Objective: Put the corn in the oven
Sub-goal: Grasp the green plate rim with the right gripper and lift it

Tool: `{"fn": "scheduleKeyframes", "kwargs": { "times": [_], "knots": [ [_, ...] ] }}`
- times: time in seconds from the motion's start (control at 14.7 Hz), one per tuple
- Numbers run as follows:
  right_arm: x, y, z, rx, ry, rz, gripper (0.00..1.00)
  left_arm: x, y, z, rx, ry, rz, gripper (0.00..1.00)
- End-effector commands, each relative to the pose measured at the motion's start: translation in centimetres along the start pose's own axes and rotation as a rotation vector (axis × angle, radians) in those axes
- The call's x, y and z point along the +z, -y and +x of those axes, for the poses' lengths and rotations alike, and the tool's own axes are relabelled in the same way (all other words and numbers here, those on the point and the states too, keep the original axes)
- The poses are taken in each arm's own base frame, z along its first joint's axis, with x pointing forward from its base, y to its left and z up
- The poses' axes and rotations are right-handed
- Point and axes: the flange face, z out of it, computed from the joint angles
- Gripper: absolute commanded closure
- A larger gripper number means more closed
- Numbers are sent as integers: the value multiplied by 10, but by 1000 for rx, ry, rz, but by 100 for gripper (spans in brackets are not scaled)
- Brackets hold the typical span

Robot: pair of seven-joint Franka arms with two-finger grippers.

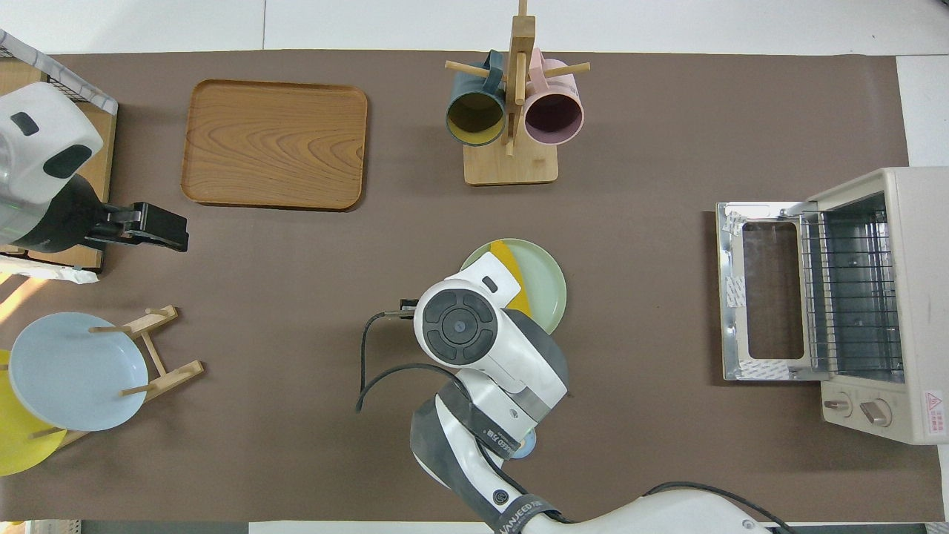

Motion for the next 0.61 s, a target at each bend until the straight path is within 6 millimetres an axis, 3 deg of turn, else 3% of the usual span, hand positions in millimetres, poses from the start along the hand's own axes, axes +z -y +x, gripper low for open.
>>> {"fn": "scheduleKeyframes", "kwargs": {
  "times": [0.0, 0.2, 0.41, 0.48, 0.54],
  "knots": [
    [7, -2, -3, -10, -15, -9, 49, -4, 4, 5, 17, -12, 13, 0],
    [23, -6, -11, -19, -29, 14, 50, -3, 7, 4, 13, -5, 14, 0],
    [27, -8, -14, -28, -27, 5, 65, -2, 9, 4, 8, -8, 12, 0],
    [28, -10, -14, -27, -26, 4, 72, -3, 8, 4, 10, -9, 13, 0],
    [28, -10, -14, -32, -27, 1, 94, -3, 8, 3, 10, -9, 13, 0]
  ]
}}
